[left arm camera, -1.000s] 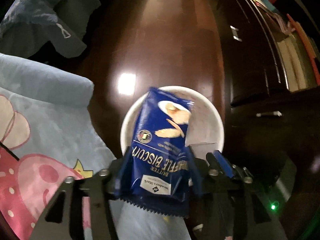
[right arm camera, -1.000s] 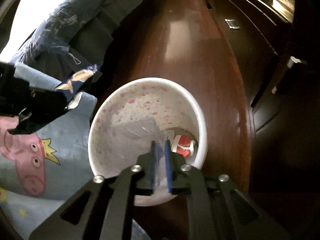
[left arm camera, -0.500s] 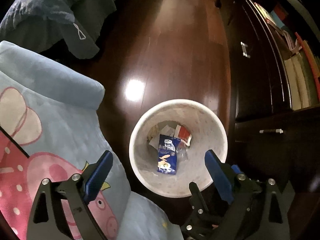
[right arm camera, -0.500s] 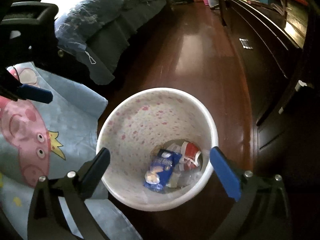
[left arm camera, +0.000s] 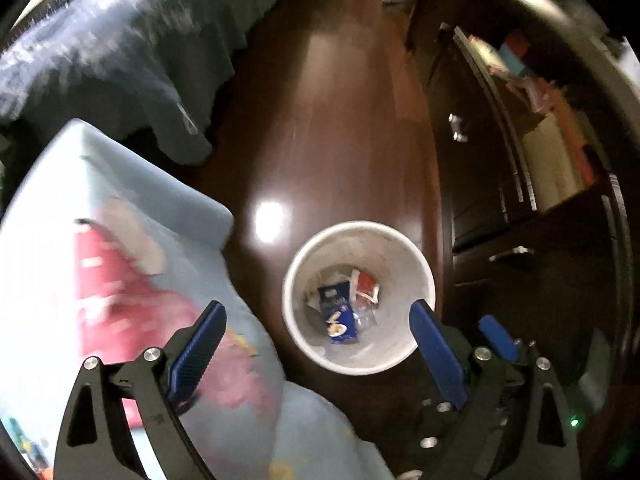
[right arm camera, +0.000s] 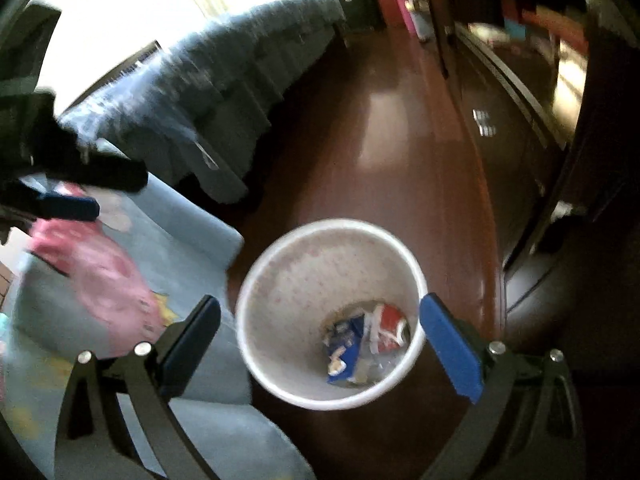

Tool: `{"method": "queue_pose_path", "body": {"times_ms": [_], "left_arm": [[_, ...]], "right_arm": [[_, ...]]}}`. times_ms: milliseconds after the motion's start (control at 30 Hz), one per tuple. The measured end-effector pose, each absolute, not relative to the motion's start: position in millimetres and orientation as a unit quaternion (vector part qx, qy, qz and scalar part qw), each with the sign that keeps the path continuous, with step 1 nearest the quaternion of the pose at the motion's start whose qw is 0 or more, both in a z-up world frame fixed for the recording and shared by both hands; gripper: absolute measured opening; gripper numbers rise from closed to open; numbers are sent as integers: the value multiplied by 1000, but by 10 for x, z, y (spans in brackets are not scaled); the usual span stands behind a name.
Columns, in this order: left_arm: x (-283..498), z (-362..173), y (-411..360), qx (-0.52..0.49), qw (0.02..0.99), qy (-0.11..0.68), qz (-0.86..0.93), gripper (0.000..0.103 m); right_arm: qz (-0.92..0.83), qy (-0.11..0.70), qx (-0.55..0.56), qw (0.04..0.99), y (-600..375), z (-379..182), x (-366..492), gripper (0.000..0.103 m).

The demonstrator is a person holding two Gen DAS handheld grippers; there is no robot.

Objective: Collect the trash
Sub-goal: 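Move both open tools back over the table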

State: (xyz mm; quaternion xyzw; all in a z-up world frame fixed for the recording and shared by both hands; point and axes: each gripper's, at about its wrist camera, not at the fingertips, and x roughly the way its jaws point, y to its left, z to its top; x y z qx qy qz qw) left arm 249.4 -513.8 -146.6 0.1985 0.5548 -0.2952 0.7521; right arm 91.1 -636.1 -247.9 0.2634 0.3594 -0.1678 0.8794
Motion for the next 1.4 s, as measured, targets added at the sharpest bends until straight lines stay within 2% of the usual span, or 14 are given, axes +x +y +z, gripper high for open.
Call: {"method": "queue_pose_path", "body": {"times_ms": [167,300,567,767,1033,1200,1267,1400], "left_arm": [[2296,-951,-4478,161,781,520,-306,93],[2083,-585,-3720,112,819,476,-300,97],[1628,-202,-2307,38,872,419,-250,99],[1364,-140,-1362,25,895,401,-196,99],[1259,-522,-380,2,892,430,-142,99],[1245,-730,-19,-7,884,443,-147,99],[1282,-793,35,-16,879,448,-162,99],[1457,-922,70,-25,863,467,-191,93]], "right_arm": [[-151,317,233,907,-6120,-1801,717,100],[-120,287,199,929,-5743,-1276,576,100],[-23,267,143,953,-4741,-618,503,100],[63,290,106,949,-3910,-526,584,100],[134,343,60,928,-2854,-656,767,99],[137,375,29,917,-2539,-773,1037,87],[136,386,20,912,-2462,-819,1162,79],[133,406,0,904,-2358,-937,1433,75]]}}
